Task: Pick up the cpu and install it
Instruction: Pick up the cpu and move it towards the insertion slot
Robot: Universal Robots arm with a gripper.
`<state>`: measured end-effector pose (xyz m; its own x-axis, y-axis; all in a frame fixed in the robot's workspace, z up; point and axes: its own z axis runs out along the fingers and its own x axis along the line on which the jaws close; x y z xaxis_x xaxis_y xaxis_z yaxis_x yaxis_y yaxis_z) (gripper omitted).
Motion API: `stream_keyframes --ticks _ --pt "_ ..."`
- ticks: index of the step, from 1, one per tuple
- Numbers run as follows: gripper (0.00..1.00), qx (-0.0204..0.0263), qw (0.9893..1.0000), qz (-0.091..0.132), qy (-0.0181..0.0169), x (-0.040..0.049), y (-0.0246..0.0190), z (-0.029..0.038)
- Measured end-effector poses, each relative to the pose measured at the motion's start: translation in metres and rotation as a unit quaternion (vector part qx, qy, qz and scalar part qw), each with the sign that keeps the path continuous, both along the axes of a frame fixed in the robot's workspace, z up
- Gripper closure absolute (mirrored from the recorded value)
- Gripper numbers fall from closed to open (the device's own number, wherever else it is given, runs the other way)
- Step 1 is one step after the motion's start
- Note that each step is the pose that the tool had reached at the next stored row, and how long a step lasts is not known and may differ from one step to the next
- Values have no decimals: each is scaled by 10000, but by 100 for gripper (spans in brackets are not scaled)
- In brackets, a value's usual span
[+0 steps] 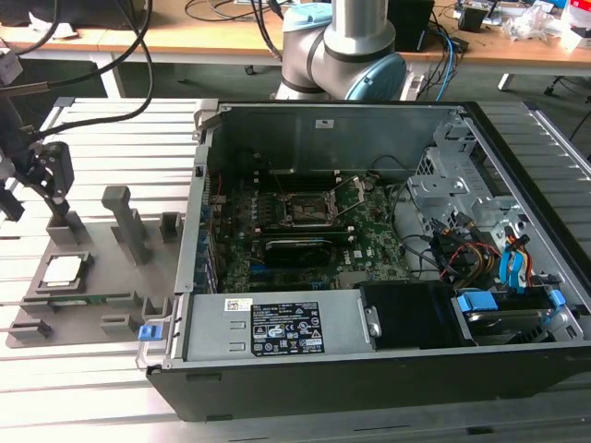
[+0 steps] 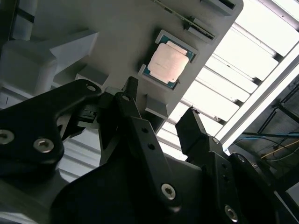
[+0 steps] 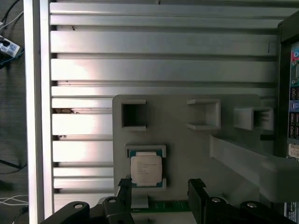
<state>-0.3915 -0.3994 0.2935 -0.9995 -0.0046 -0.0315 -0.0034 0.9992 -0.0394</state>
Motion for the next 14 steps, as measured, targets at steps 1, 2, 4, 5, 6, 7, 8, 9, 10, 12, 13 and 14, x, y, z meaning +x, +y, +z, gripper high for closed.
stream_keyframes --ticks 1,2,4,5,6,7,8,9,10,12,13,14 --pt "40 0 10000 0 0 0 0 -5" --pt "40 0 10000 0 0 0 0 -13" --pt "40 0 10000 0 0 0 0 -35" --pt "40 0 10000 0 0 0 0 -46" --pt "40 0 10000 0 0 0 0 -52" --pt "40 0 10000 0 0 0 0 -62" --pt "40 0 10000 0 0 0 0 -72" --pt "40 0 10000 0 0 0 0 -78" --pt "40 0 10000 0 0 0 0 -89" --pt "40 0 10000 0 0 0 0 -103" --pt "40 0 10000 0 0 0 0 -108" --pt "40 0 10000 0 0 0 0 -122"
